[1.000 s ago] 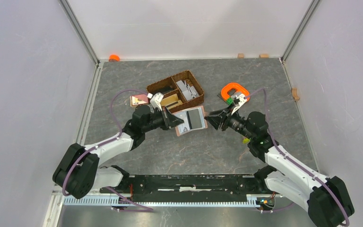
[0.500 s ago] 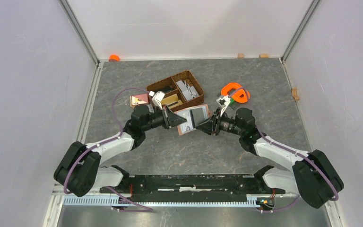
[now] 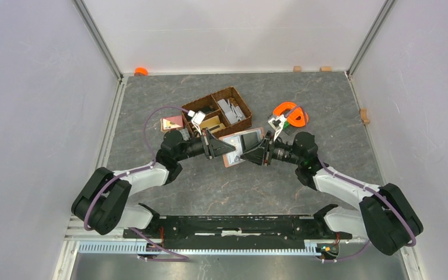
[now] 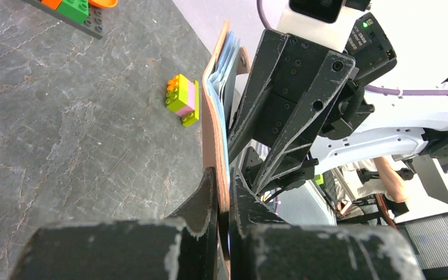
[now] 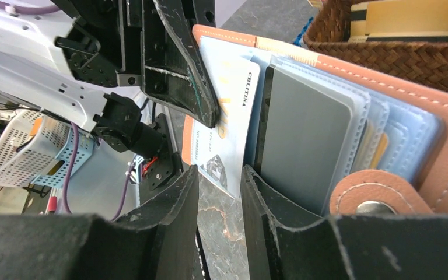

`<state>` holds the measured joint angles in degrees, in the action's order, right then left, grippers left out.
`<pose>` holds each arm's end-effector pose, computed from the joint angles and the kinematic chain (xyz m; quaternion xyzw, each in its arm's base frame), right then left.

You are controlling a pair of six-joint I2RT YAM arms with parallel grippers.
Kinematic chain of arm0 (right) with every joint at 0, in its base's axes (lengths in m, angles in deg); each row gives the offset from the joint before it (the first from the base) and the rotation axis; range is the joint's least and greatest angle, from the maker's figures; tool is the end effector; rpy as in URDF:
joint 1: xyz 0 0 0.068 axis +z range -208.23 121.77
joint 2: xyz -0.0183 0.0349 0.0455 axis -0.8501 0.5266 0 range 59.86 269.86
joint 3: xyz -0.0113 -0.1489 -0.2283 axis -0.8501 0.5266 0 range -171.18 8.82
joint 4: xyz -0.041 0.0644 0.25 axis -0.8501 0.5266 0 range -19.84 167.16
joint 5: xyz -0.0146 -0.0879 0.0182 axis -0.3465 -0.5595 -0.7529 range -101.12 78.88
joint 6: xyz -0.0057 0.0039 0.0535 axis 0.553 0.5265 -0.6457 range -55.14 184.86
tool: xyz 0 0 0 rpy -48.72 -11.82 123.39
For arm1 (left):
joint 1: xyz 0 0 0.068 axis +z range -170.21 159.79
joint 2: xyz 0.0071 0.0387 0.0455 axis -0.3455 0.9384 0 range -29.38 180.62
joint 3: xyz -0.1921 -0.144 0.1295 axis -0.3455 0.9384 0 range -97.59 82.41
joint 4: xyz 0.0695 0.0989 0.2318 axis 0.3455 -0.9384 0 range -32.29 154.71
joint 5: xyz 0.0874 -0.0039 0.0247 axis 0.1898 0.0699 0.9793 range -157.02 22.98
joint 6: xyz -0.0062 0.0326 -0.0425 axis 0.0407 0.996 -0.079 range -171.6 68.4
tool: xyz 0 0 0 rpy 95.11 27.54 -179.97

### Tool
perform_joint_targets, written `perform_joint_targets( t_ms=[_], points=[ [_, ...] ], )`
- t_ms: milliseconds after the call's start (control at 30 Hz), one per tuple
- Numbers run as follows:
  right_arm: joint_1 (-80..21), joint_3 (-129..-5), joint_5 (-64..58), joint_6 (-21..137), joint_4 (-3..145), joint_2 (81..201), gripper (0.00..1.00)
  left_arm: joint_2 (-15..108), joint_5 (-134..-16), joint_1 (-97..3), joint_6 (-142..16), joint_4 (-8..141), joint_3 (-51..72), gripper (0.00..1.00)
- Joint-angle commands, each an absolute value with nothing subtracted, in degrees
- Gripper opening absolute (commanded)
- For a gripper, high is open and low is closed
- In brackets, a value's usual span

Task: Take the credit cards out of the card holder
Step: Remove the credit card from the card holder.

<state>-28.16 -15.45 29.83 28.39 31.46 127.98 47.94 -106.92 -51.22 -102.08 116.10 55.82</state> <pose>0.1963 0.1407 0.2230 -0.1970 0.7036 0.5626 0.3868 0.2153 -0.1560 0.2205 0.1274 0.6923 -0.6180 0.3500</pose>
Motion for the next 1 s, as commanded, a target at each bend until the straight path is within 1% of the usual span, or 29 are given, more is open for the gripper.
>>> perform_joint_targets(
  t_ms=[0, 200, 267, 333, 400, 433, 467, 533, 633, 700, 867, 967],
  points=[
    [-29.6, -15.1, 32.3, 23.9, 22.8, 128.6, 0.37, 47.0, -110.9, -52.0, -104.9, 124.0, 55.7, 0.02],
    [-31.0, -13.2, 34.4, 18.7, 15.7, 129.6, 0.37, 47.9, -111.8, -52.2, -106.4, 126.6, 55.7, 0.02],
    [-31.0, -13.2, 34.7, 18.3, 15.1, 129.8, 0.35, 48.6, -112.3, -52.2, -106.8, 127.3, 55.5, 0.02],
    [-31.0, -13.1, 35.2, 17.5, 13.8, 130.2, 0.35, 49.3, -112.7, -52.4, -107.6, 128.4, 55.4, 0.02],
    [-31.0, -13.2, 34.3, 18.3, 15.4, 130.2, 0.38, 50.0, -113.1, -52.5, -108.2, 129.4, 55.2, 0.02],
    [-31.0, -13.7, 33.3, 19.8, 17.8, 129.9, 0.43, 50.1, -113.2, -52.7, -108.3, 129.7, 55.2, 0.02],
    [-31.1, -14.3, 31.6, 22.4, 21.9, 129.6, 0.44, 50.1, -113.2, -52.7, -108.3, 129.7, 55.1, 0.02],
    [-31.1, -15.0, 29.7, 25.0, 25.8, 128.9, 0.44, 50.1, -113.2, -52.8, -108.3, 129.5, 55.1, 0.02],
    [-31.1, -14.6, 30.4, 24.3, 24.2, 128.7, 0.43, 50.1, -113.3, -53.0, -108.3, 129.5, 55.0, 0.02],
    [-31.0, -14.2, 32.1, 22.4, 21.2, 129.4, 0.4, 50.3, -113.4, -53.1, -108.3, 129.4, 54.9, 0.02],
    [-31.1, -12.1, 35.8, 15.0, 9.2, 130.6, 0.27, 50.4, -113.2, -53.1, -108.0, 128.8, 54.8, 0.02],
    [-31.1, -11.4, 36.6, 13.0, 5.5, 130.1, 0.19, 50.3, -112.8, -53.1, -107.2, 127.1, 54.6, 0.02]
  ],
)
